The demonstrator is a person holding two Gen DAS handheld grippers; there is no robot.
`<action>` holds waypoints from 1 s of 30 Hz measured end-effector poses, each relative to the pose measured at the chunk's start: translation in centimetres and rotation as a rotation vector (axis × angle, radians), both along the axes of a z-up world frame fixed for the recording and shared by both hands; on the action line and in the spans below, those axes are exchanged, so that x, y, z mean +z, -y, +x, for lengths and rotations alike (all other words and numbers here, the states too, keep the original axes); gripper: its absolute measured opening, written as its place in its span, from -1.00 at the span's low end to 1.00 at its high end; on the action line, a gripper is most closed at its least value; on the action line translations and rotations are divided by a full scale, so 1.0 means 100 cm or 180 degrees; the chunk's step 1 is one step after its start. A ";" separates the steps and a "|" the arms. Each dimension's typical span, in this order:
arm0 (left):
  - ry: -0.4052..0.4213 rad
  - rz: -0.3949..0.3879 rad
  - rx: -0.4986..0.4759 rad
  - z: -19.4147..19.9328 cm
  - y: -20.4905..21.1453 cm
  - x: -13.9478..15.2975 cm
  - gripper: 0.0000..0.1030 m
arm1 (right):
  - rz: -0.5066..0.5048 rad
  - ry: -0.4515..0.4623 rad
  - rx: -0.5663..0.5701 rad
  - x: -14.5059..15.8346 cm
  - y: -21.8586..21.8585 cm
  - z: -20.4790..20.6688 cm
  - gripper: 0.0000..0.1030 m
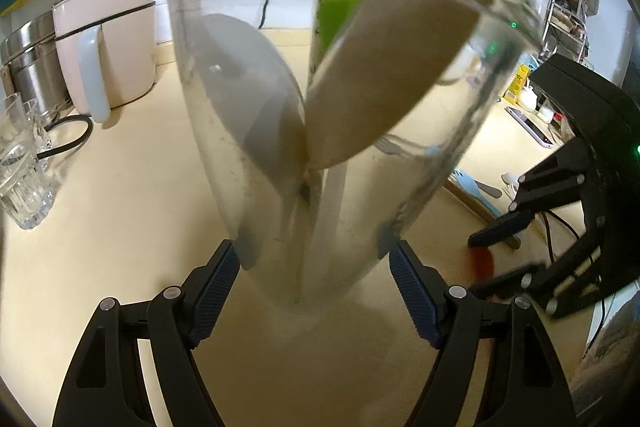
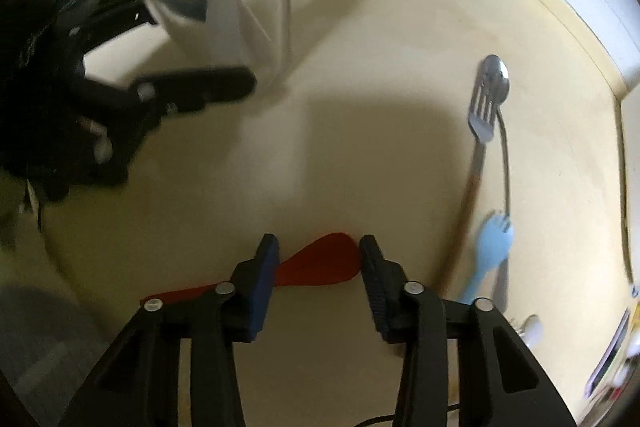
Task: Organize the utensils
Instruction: 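Close the right tool on the red spatula handle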
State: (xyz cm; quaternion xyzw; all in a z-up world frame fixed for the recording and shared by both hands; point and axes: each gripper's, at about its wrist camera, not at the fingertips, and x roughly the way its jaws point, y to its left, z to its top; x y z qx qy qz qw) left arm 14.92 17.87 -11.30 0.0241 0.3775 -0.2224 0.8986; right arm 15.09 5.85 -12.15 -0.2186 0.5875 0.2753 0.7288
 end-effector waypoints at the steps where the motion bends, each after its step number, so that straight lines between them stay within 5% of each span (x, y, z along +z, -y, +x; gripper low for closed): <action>1: 0.0001 0.0005 -0.0002 0.000 0.001 0.000 0.55 | -0.0003 -0.0005 -0.0063 0.001 0.004 0.002 -0.23; 8: 0.0007 0.0015 -0.0001 -0.001 -0.001 0.000 0.55 | 0.0105 -0.0532 -0.1621 0.005 0.040 0.012 -0.24; 11: -0.0004 0.0008 0.0005 -0.001 -0.001 -0.001 0.55 | 0.0228 -0.0745 -0.2015 0.008 0.049 0.005 -0.24; 15: -0.0011 0.0009 -0.0007 0.001 -0.001 -0.001 0.55 | 0.0326 -0.0566 -0.1968 0.032 0.050 -0.006 -0.24; 21: -0.0016 0.0002 -0.0003 0.002 -0.002 -0.002 0.55 | 0.0406 -0.1303 -0.1856 -0.002 0.081 -0.022 -0.24; 30: -0.0016 0.0001 0.0003 0.002 -0.001 -0.002 0.55 | 0.0626 -0.0912 -0.1553 -0.015 0.052 -0.006 -0.22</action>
